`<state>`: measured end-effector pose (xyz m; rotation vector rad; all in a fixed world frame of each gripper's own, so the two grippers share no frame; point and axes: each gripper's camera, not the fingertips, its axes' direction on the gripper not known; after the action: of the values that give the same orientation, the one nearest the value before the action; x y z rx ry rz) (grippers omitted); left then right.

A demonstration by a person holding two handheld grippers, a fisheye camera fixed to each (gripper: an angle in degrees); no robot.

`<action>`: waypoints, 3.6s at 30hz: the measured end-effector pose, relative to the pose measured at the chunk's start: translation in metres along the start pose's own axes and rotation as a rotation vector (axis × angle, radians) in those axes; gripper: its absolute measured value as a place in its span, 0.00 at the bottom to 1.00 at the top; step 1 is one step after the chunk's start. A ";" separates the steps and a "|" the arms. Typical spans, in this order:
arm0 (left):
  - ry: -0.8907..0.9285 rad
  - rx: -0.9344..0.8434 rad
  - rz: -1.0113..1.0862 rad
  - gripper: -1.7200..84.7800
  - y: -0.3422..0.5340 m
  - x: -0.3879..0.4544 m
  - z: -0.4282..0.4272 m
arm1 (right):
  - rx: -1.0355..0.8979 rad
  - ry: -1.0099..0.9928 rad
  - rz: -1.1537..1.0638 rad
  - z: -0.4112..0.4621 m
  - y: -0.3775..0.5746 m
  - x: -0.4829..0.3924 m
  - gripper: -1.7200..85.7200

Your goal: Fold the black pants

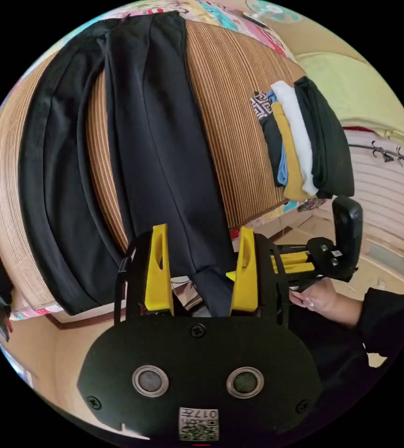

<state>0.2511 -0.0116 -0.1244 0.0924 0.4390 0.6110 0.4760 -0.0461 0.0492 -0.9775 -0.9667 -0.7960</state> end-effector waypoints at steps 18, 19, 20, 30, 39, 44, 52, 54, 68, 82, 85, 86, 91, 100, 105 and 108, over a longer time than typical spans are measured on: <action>0.356 0.228 -0.187 0.07 0.063 -0.072 -0.028 | 0.521 0.028 0.244 -0.131 -0.401 0.202 0.15; 0.393 0.236 -0.201 0.07 0.067 -0.079 -0.033 | 0.529 0.045 0.257 -0.130 -0.426 0.206 0.13; 0.431 0.247 -0.204 0.07 0.070 -0.085 -0.038 | 0.573 0.056 0.293 -0.134 -0.441 0.207 0.10; 0.903 0.395 -0.254 0.06 0.135 -0.207 -0.072 | 0.735 0.230 -0.010 -0.103 -0.531 -0.011 0.06; 0.876 0.306 -0.519 0.11 0.197 -0.403 -0.033 | 0.370 0.218 -0.206 0.095 -0.583 -0.055 0.10; 0.766 0.172 -0.313 0.12 0.178 -0.405 -0.037 | 0.158 0.260 -0.255 0.153 -0.393 -0.024 0.12; 0.573 0.042 -0.125 0.04 0.164 -0.383 -0.038 | 0.035 0.218 0.169 0.240 -0.170 0.049 0.13; 0.531 0.044 -0.101 0.03 0.175 -0.380 -0.036 | 0.087 0.249 0.174 0.244 -0.146 0.040 0.10; 0.535 0.292 -0.098 0.19 0.080 -0.431 -0.109 | 0.291 -0.188 0.157 0.117 -0.221 0.132 0.18; 0.972 0.227 0.076 0.07 0.032 -0.415 -0.095 | 0.319 -0.566 0.010 0.069 -0.212 0.079 0.05; 1.115 0.423 0.267 0.07 0.092 -0.383 -0.150 | 0.384 -0.605 -0.109 0.022 -0.159 0.009 0.05; 1.114 0.482 0.348 0.06 0.117 -0.364 -0.179 | 0.386 -0.628 -0.185 0.004 -0.143 -0.028 0.04; 0.950 0.721 0.680 0.06 0.214 -0.275 -0.317 | 0.413 -0.582 -0.541 -0.082 -0.094 -0.195 0.04; 0.741 1.051 0.746 0.06 0.280 -0.191 -0.491 | 0.491 -0.392 -0.786 -0.184 -0.099 -0.391 0.03; 0.612 0.994 0.516 0.06 0.227 -0.199 -0.485 | 0.458 -0.286 -0.572 -0.168 -0.183 -0.352 0.03; 0.511 0.961 0.431 0.06 0.187 -0.212 -0.458 | 0.419 -0.183 -0.478 -0.142 -0.231 -0.323 0.03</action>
<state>-0.1985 -0.0008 -0.4198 0.9810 1.2053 0.8009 0.1953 -0.2212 -0.2124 -0.4608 -1.4888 -0.8558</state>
